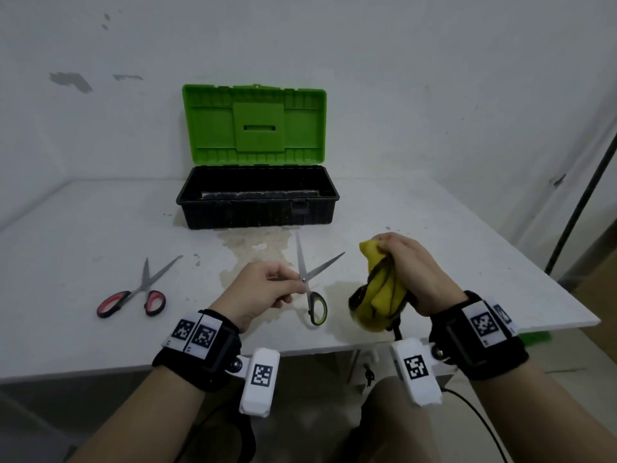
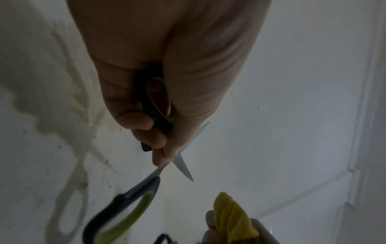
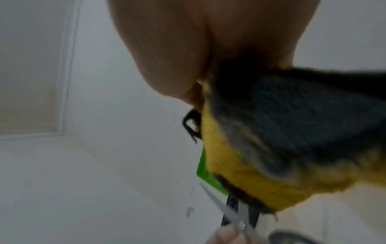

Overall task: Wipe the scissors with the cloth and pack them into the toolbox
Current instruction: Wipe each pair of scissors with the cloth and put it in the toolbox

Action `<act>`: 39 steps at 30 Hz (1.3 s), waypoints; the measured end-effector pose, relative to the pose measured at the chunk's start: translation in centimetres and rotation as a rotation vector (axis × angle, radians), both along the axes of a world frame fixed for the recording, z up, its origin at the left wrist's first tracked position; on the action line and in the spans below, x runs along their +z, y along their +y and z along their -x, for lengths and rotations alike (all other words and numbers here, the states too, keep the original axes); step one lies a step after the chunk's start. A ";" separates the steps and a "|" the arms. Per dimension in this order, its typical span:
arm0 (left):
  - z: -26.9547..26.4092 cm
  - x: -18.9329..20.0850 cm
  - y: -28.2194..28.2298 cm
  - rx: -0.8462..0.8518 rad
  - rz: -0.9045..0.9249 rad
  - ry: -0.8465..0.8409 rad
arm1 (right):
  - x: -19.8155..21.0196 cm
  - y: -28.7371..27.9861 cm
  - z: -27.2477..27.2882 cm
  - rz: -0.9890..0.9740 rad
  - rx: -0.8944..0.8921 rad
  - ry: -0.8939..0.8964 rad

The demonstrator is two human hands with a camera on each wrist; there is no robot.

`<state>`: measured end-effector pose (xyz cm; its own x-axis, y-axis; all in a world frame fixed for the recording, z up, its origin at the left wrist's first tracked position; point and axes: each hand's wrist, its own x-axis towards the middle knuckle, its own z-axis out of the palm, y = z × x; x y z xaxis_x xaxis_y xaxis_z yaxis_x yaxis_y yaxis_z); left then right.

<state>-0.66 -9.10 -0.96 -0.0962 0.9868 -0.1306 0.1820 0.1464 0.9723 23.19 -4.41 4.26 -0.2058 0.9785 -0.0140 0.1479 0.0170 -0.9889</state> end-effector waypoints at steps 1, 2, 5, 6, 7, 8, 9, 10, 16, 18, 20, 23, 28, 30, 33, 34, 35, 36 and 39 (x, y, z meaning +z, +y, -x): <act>-0.1 0.1 0.1 0.007 0.014 -0.058 | 0.2 -0.5 0.4 0.026 0.023 0.023; -0.2 0.2 0.1 0.009 0.033 -0.111 | 0.1 -0.8 0.7 0.015 0.052 -0.019; -0.3 0.4 0.1 0.000 0.080 -0.196 | 0.1 -1.4 1.5 -0.233 0.112 -0.377; -0.4 0.5 0.0 -0.004 0.088 -0.212 | 0.3 -1.6 1.8 -0.328 0.137 -0.453; -0.4 0.7 0.0 -0.012 0.096 -0.226 | 0.5 -1.7 2.1 -0.412 0.169 -0.509; -0.3 0.9 -0.1 -0.025 0.105 -0.233 | 0.8 -1.8 2.4 -0.496 0.206 -0.559; -0.2 1.0 -0.2 -0.046 0.115 -0.233 | 0.9 -1.8 2.7 -0.576 0.244 -0.616; -0.2 1.1 -0.4 -0.073 0.123 -0.224 | 0.9 -1.8 3.1 -0.651 0.282 -0.668; 0.1 1.1 -0.8 -0.134 0.119 -0.147 | -1.4 -1.7 4.3 -0.825 0.427 -0.779; 0.1 0.9 -0.8 -0.132 0.103 -0.147 | -2.0 -1.7 4.2 -0.835 0.414 -0.763; 0.1 0.7 -0.8 -0.136 0.087 -0.123 | -2.4 -1.8 4.0 -0.856 0.422 -0.762; 0.0 0.5 -0.7 -0.143 0.044 -0.055 | -2.3 -2.0 4.1 -0.874 0.441 -0.844; -0.3 0.7 -0.5 -0.202 -0.028 0.024 | -1.6 -1.4 4.1 -0.841 0.334 -0.912; -0.4 0.5 -0.5 -0.217 -0.041 0.050 | -1.1 0.0 4.0 -0.769 0.225 -0.905; -0.7 0.3 -0.4 -0.177 -0.022 0.030 | -0.5 1.8 3.2 -0.691 0.096 -0.865; -0.7 0.3 -0.3 -0.152 -0.016 0.015 | -0.4 1.8 2.9 -0.692 0.085 -0.846; -0.6 0.3 -0.2 -0.131 -0.016 0.008 | -0.3 1.6 2.8 -0.705 0.097 -0.831; -0.5 0.3 -0.1 -0.117 -0.021 0.009 | -0.3 1.0 2.8 -0.730 0.130 -0.820; -0.3 0.6 0.2 -0.129 -0.062 0.031 | -0.9 -1.0 3.7 -0.796 0.287 -0.833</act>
<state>-0.37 -8.93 -0.36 0.0293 0.9972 -0.0681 0.2259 0.0598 0.9723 19.49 -5.45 3.32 -0.6346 0.6921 0.3440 0.6310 0.7210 -0.2865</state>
